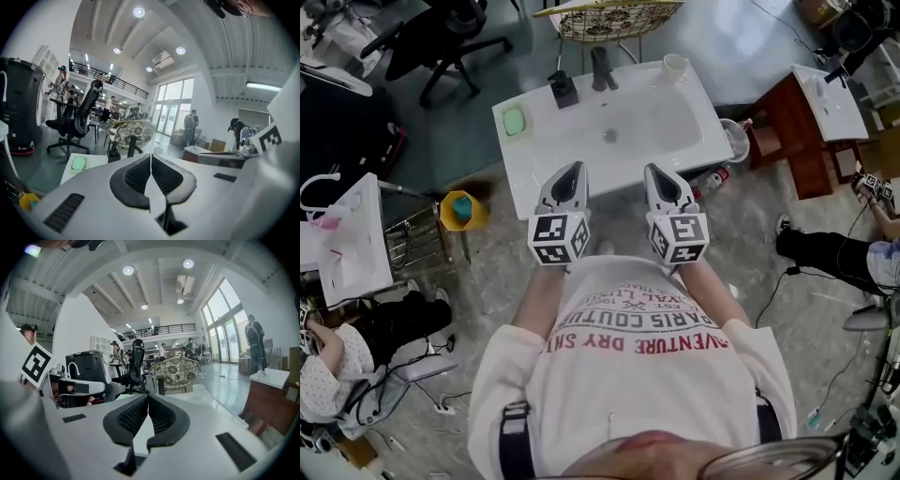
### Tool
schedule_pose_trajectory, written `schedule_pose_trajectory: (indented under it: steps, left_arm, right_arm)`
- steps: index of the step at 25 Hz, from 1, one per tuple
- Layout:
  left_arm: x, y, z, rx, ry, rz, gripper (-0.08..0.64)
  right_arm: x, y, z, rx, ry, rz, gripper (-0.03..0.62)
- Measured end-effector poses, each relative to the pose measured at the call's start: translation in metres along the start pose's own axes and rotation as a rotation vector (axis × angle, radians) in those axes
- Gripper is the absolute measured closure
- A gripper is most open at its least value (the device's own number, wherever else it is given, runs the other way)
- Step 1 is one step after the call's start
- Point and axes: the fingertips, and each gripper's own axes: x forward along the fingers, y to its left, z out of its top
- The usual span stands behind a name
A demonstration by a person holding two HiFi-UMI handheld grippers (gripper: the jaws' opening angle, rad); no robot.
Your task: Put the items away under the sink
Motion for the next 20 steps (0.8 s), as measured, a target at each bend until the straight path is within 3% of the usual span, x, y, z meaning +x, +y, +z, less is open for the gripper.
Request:
schedule_pose_trajectory:
  steps: [8,20]
  left_arm:
    - [0.039,0.034,0.004,-0.030,0.039,0.087,0.532]
    - [0.066,0.081,0.010,-0.082,0.016,0.338,0.532]
  right_arm:
    - [0.069,-0.023,0.006,0.014,0.035,0.059,0.567]
    - [0.172,-0.005,0.014,-0.049,0.094,0.354,0.568]
